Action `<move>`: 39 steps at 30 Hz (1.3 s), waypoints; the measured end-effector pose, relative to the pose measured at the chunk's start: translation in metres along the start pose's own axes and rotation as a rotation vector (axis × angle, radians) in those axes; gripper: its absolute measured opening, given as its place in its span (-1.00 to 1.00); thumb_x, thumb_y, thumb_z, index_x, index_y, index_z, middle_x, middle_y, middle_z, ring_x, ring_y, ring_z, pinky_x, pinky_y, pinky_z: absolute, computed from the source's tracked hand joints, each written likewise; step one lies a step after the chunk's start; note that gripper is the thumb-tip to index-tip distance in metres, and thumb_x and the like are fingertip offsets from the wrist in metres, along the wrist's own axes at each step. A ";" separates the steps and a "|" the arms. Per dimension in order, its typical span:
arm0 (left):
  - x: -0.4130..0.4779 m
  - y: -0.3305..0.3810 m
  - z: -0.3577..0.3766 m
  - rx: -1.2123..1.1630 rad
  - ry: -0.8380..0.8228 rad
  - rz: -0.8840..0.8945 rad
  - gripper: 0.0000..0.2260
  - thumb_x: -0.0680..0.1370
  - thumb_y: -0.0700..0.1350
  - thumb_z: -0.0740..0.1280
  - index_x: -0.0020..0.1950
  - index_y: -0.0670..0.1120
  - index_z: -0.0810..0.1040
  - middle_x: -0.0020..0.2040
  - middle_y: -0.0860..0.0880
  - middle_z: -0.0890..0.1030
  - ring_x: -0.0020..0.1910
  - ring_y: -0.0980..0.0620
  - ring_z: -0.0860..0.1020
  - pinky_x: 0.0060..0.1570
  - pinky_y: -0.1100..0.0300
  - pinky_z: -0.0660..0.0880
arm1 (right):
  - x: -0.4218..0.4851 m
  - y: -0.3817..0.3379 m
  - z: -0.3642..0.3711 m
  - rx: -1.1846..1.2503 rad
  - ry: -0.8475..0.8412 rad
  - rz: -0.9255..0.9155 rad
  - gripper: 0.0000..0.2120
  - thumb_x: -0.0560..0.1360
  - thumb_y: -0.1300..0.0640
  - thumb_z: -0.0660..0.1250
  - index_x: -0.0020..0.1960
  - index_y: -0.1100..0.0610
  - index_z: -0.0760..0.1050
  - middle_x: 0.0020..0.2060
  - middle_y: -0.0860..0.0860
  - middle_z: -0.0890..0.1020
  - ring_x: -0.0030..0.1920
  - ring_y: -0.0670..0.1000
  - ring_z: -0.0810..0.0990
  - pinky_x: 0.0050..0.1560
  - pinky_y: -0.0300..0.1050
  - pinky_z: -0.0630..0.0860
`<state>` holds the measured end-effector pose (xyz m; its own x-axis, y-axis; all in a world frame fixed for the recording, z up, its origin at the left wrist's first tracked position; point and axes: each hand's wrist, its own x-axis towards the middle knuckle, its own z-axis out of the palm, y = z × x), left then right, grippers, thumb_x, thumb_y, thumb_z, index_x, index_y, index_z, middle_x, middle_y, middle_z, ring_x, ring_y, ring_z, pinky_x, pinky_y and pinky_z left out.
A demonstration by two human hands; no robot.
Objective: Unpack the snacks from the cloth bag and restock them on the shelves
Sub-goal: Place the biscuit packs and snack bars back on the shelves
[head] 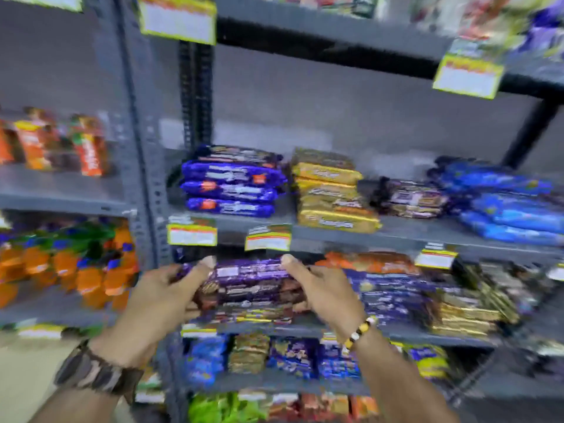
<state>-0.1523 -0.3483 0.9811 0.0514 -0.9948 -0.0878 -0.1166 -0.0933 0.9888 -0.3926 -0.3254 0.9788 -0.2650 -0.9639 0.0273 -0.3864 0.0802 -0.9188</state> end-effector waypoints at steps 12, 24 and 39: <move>0.045 0.146 0.237 0.231 -0.323 0.131 -0.41 0.40 0.36 0.39 0.06 -0.16 0.58 -0.11 -0.12 0.68 -0.25 -0.11 0.73 -0.13 -0.04 0.69 | 0.070 0.007 -0.253 0.089 0.333 0.108 -0.13 0.09 -0.42 0.46 -0.05 0.38 0.61 -0.20 0.19 0.73 -0.32 0.17 0.75 -0.11 0.26 0.69; 0.102 0.165 0.409 0.250 -0.362 0.015 -0.35 0.49 0.24 0.40 0.40 -0.16 0.38 0.38 -0.19 0.52 -0.22 -0.10 0.68 -0.42 0.16 0.65 | 0.194 0.067 -0.364 0.090 0.413 0.241 -0.10 0.25 -0.35 0.48 0.31 0.29 0.44 0.37 0.11 0.48 0.10 0.19 0.64 -0.48 -0.07 0.63; 0.121 0.142 0.455 0.662 -0.114 0.094 -0.23 0.43 0.50 0.09 0.09 -0.20 0.51 -0.34 -0.10 0.64 -0.44 -0.07 0.69 -0.29 -0.06 0.69 | 0.228 0.106 -0.380 -0.460 0.336 0.070 -0.32 0.46 -0.47 0.07 -0.42 0.13 0.39 -0.49 0.09 0.52 -0.33 0.17 0.63 -0.26 -0.06 0.38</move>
<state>-0.6140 -0.5008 1.0558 -0.0888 -0.9946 -0.0534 -0.7002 0.0242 0.7135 -0.8290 -0.4398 1.0373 -0.5412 -0.8245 0.1652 -0.6825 0.3159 -0.6592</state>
